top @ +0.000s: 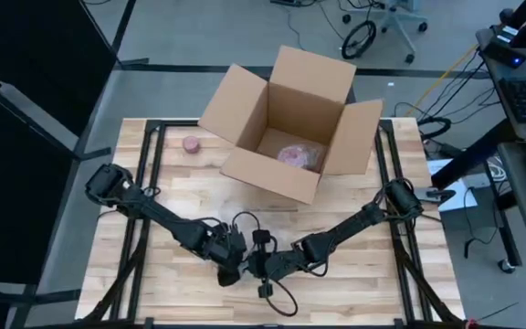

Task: Wrap mug
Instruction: Wrap the yellow mug in the bubble wrap

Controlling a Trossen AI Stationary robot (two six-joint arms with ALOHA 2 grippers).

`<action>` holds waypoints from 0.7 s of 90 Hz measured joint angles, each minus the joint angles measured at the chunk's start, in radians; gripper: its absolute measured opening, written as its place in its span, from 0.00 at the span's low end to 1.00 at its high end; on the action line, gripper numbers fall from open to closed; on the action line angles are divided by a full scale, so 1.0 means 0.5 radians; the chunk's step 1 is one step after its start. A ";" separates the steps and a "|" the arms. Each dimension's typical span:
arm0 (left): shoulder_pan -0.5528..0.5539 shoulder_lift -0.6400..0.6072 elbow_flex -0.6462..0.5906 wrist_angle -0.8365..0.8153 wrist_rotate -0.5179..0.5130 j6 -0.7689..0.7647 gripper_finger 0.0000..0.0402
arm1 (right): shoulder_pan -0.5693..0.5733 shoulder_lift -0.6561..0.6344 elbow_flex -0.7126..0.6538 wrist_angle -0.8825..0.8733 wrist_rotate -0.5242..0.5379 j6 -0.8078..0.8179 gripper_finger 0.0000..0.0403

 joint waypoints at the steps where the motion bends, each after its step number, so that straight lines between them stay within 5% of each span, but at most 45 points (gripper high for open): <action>1: 0.000 -0.005 0.005 -0.010 0.001 -0.003 0.68 | 0.000 0.000 0.000 0.000 0.000 0.000 0.00; 63: -0.004 -0.311 0.177 -0.381 0.021 -0.017 0.72 | -0.003 0.002 0.000 0.001 -0.002 0.000 0.00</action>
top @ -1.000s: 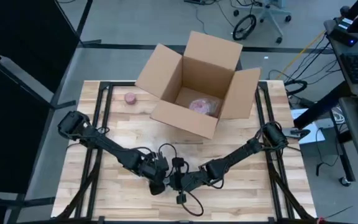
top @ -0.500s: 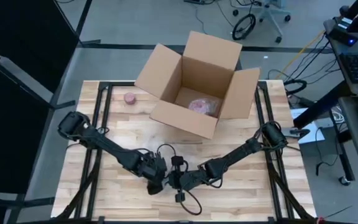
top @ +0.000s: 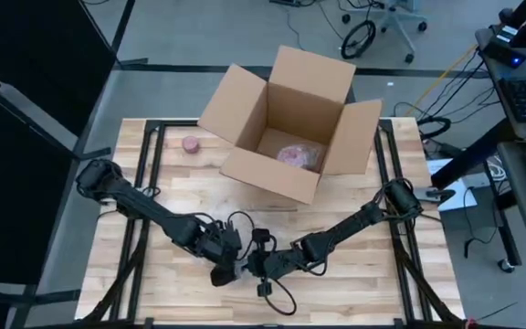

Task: Wrap mug
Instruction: Wrap the yellow mug in the bubble wrap

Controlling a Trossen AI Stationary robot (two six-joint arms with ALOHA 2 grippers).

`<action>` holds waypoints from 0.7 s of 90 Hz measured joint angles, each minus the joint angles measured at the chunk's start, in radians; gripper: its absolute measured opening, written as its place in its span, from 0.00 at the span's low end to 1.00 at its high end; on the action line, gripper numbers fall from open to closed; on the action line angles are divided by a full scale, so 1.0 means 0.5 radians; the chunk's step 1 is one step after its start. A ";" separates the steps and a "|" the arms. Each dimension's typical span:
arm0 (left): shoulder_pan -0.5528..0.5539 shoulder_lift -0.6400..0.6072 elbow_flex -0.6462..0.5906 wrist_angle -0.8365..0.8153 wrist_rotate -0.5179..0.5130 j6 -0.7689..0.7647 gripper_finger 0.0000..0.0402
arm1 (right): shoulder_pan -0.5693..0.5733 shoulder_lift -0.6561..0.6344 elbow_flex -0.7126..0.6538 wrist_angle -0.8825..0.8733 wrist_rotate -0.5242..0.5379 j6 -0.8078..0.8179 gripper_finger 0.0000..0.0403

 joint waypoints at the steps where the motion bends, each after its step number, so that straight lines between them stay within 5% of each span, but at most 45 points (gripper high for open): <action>1: -0.002 -0.008 0.000 0.001 -0.003 -0.003 0.72 | 0.000 0.000 0.000 0.000 0.000 0.000 0.00; 41: -0.071 -0.341 0.005 0.032 -0.359 -0.011 0.72 | 0.000 0.000 0.000 0.000 -0.009 0.000 0.00; 63: -0.107 -0.296 0.005 0.223 -0.545 0.066 0.72 | 0.000 0.000 0.000 0.001 -0.010 0.000 0.00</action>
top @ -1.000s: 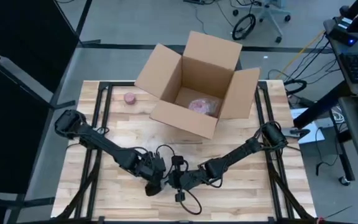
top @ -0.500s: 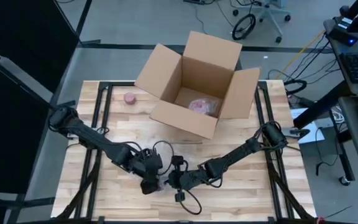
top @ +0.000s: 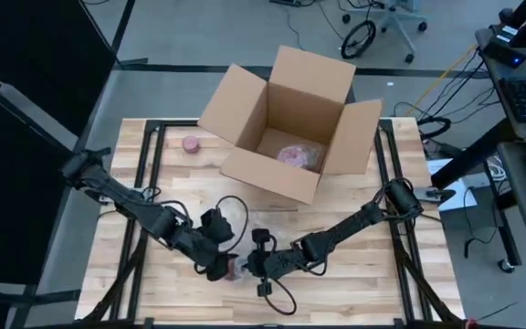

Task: Wrap mug
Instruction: Wrap the yellow mug in the bubble wrap

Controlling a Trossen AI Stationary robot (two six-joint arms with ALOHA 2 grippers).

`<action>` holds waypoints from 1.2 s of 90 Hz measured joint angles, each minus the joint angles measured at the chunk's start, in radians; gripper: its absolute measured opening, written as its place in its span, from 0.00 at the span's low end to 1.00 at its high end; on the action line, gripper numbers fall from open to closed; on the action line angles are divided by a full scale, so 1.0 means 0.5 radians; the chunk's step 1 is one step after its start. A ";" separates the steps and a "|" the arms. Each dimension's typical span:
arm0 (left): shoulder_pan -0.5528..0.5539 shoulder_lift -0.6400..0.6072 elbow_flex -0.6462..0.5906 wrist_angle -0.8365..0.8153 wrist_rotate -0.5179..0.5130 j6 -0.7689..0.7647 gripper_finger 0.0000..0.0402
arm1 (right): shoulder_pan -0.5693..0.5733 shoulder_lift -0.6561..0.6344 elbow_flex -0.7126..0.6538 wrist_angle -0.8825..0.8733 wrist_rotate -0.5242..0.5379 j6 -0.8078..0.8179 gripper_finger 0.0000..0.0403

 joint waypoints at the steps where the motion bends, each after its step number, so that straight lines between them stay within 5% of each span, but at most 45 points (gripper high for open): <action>1: 0.000 0.007 0.000 0.008 -0.001 0.008 0.72 | 0.000 0.000 0.000 0.000 0.001 0.000 0.00; 108: -0.038 0.575 -0.024 -0.176 0.207 -0.025 0.72 | 0.001 0.002 0.001 0.003 -0.002 0.002 0.00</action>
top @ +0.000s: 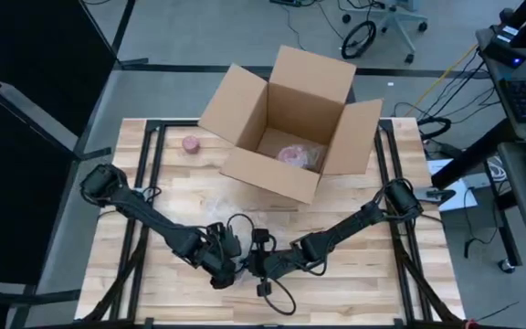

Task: Wrap mug
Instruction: Wrap the yellow mug in the bubble wrap

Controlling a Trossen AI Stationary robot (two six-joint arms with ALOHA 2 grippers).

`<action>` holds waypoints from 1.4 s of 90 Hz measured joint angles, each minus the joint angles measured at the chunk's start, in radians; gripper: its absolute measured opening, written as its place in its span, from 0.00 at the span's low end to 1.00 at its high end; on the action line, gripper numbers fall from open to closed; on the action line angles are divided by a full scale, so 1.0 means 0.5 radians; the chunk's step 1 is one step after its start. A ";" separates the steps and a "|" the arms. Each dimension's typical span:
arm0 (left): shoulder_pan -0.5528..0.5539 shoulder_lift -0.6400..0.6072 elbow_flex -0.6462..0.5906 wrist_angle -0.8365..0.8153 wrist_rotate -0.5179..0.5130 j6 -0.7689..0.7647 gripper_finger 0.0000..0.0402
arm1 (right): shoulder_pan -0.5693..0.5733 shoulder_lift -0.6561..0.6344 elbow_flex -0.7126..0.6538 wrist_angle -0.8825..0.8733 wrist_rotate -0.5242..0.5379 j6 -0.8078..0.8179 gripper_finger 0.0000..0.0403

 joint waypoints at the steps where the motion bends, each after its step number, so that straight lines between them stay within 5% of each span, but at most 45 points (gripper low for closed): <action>1: 0.002 0.005 0.000 0.004 0.001 0.000 0.72 | 0.000 0.000 0.000 0.000 0.000 0.000 0.00; 75: 0.028 0.051 -0.004 0.035 0.008 -0.084 0.72 | 0.000 0.000 0.000 -0.001 0.001 -0.001 0.00; 101: 0.036 0.051 -0.005 0.098 0.041 0.165 0.71 | 0.001 0.000 0.000 0.000 0.002 -0.001 0.00; 114: 0.048 0.054 -0.009 0.172 0.055 0.253 0.60 | 0.001 0.000 0.000 -0.001 0.002 -0.002 0.00; 126: 0.060 0.060 -0.010 0.177 0.061 0.284 0.36 | 0.001 0.000 0.000 -0.003 0.003 -0.002 0.00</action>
